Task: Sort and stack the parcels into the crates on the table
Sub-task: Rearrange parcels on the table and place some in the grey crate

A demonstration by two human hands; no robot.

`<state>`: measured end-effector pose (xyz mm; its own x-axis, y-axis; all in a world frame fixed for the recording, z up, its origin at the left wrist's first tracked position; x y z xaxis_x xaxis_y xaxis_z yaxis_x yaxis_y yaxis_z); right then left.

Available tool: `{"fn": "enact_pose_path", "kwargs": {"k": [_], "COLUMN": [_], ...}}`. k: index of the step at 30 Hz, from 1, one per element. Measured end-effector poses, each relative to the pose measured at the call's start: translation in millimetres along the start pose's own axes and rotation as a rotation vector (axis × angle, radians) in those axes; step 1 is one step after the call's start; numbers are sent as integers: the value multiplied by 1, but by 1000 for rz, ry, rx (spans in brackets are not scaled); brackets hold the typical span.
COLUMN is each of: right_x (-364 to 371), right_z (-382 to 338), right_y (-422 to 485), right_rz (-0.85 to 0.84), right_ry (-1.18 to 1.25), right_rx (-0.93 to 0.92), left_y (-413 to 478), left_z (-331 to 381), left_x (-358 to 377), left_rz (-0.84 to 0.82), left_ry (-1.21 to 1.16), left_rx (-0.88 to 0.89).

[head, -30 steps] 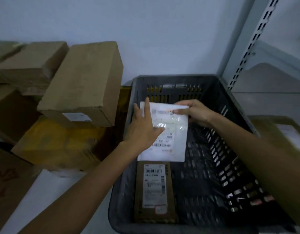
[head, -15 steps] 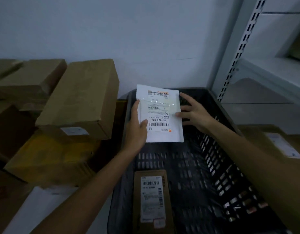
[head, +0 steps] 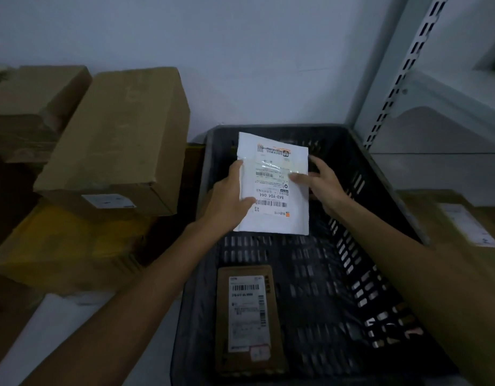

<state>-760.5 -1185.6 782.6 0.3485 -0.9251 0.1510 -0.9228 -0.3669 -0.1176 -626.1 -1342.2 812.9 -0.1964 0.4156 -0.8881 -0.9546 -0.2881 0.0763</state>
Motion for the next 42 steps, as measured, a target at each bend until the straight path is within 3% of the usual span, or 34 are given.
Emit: {"fn": "enact_pose_path", "kwargs": {"k": [5, 9, 14, 19, 23, 25, 27, 28, 30, 33, 37, 42], "right_x": [-9, -29, -51, -72, -78, -72, -66, -62, -54, -44, -43, -35], "right_z": [-1, 13, 33, 61, 78, 84, 89, 91, 104, 132, 154, 146], "right_y": [5, 3, -19, -43, -54, -46, -33, -29, -25, -29, -34, -46], "right_rz": [-10, 6, -115, -179, -329, -339, -313, -347, -501, -684, -815, -920], "right_ry": [-10, -305, -626, -624, -878, -1021, -1157, -1222, -1425, -1613, -1587, -1662], "right_rx": [8, 100, 423, 758, 1005, 800, 366, 187, 26, 95, 300, 241], "left_y": [-2, 0, 2, 2, 2, 3, 2, 3, 4, 6, 7, 8], "left_z": [-2, -8, -10, -9, -9, -10, -11, -11, -11, -12, -13, -14], "left_x": [14, 27, 32, 32, 33, 33, 34, 34, 35, 35, 38, 37], "left_rz": [-123, -251, -416, -431, -443, -448, -464, -469, -465, -426, -410, -410], "left_ry": [422, 601, 686, 680, 655, 631, 603, 591, 581, 600, 609, 565], "left_rx": [63, 119, 102, 118, 127, 132, 132, 132, 136, 139, 128, 117]}}
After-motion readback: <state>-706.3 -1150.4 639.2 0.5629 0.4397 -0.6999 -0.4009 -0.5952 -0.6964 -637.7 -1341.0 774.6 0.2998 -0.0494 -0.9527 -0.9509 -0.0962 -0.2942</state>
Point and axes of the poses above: each hand's wrist, its own y-axis towards the middle knuckle, its own x-axis out of the palm, z = x × y, the point moved 2 cm from there along y, towards the middle knuckle, and after that the axes turned 15 degrees about y, right-handed, at the moved point
